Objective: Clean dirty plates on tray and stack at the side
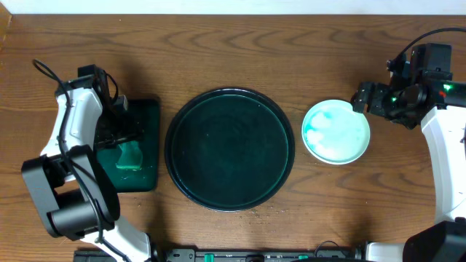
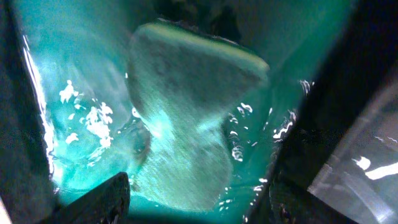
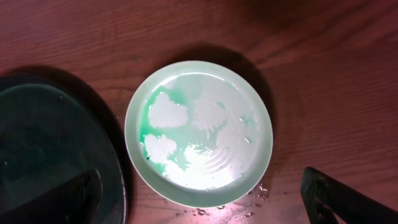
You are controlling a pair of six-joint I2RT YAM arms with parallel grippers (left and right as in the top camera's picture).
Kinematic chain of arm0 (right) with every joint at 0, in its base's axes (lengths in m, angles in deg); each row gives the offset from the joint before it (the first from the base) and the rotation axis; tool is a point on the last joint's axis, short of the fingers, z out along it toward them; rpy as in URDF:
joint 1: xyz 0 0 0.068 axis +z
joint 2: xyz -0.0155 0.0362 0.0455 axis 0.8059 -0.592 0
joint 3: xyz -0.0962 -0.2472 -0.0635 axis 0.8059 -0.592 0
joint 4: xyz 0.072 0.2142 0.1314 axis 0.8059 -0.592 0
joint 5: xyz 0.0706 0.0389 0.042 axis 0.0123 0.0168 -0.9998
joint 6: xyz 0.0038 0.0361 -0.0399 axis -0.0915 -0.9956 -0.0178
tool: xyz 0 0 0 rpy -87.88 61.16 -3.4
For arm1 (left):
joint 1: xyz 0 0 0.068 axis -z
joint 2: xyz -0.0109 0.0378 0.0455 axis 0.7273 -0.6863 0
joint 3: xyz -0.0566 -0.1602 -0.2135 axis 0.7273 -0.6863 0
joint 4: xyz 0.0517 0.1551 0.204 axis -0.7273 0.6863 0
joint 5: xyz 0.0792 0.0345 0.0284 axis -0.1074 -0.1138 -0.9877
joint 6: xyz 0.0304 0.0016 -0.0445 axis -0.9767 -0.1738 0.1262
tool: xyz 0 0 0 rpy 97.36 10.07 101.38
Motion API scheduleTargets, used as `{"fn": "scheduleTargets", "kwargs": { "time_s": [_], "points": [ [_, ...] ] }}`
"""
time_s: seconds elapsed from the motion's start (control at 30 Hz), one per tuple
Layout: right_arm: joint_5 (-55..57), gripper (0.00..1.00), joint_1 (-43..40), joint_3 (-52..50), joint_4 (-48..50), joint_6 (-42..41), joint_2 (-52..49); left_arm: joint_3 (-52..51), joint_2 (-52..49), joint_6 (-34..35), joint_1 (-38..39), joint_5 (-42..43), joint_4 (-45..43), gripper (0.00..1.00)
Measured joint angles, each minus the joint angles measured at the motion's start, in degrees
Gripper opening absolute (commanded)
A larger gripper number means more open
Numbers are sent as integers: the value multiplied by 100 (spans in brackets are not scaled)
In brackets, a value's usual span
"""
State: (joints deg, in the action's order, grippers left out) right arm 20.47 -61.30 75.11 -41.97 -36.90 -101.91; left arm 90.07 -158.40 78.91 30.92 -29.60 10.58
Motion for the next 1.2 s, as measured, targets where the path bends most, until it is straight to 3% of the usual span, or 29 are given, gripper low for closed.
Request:
{"fn": "scheduleTargets", "kwargs": {
  "time_s": [0.2,0.37,0.63,1.0,1.2],
  "points": [
    [-13,99,0,0,-90,2,188,400,1040,0,0,612,-330,74],
    [-15,99,0,109,-267,2,1036,535,1788,2,0,828,-389,74],
    [-17,99,0,282,-251,2,2699,535,1731,2,0,872,-385,74],
    [68,99,0,269,-450,24,3563,535,1731,2,0,872,-385,75],
    [247,99,2,-667,599,63,4186,535,1731,0,0,879,-387,75]
  ]
}}
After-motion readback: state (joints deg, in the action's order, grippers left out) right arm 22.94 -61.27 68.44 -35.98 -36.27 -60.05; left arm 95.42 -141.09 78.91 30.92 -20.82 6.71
